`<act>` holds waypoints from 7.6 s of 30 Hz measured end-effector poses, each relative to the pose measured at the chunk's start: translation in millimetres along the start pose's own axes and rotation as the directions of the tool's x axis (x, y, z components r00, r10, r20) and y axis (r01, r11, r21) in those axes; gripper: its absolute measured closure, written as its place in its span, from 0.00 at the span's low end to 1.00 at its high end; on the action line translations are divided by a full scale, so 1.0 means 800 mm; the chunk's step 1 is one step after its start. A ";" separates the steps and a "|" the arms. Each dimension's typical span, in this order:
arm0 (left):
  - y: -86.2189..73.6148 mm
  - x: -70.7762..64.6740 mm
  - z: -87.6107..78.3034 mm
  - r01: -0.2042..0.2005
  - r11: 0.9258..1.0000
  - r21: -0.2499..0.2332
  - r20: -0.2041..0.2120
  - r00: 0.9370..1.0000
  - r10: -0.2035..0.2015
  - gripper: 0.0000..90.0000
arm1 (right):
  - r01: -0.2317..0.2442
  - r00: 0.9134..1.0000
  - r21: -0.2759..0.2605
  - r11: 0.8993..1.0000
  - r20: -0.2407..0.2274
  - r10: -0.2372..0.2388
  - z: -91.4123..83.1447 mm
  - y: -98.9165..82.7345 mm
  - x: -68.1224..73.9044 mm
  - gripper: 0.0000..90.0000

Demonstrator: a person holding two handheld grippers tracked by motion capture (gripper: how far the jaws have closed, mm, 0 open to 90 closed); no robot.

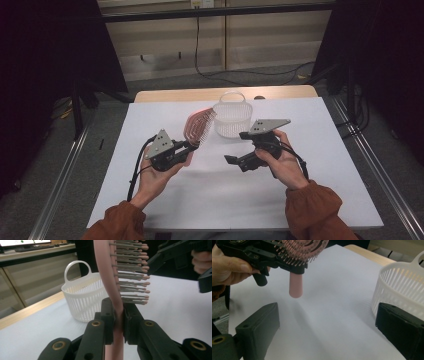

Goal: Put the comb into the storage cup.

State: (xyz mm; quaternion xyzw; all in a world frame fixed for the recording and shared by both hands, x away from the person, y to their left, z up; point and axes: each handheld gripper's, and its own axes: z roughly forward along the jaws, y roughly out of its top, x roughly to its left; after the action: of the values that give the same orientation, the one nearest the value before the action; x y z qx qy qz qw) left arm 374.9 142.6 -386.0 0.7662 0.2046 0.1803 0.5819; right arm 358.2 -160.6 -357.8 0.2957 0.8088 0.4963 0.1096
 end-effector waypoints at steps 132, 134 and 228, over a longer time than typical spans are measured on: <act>-0.020 -0.035 0.034 0.003 1.000 -0.028 0.218 0.976 0.003 0.33 | 0.069 0.944 -0.338 0.939 -0.282 -0.171 0.015 0.039 -0.003 0.72; -0.020 -0.035 0.035 0.001 1.000 -0.024 0.202 0.979 0.004 0.27 | 0.067 0.947 -0.336 0.940 -0.274 -0.166 0.014 0.038 -0.004 0.72; -0.080 0.004 -0.124 0.126 0.979 -0.159 -0.248 0.955 -0.163 0.02 | 0.023 0.996 -0.444 0.896 0.089 0.019 -0.037 0.101 -0.082 0.72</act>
State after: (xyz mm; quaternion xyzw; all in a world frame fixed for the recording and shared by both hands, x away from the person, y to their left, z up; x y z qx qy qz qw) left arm 319.9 240.9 -421.9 0.6756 0.3212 0.2500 0.6147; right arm 426.7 -194.0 -281.3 0.2843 0.6687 0.6536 0.2115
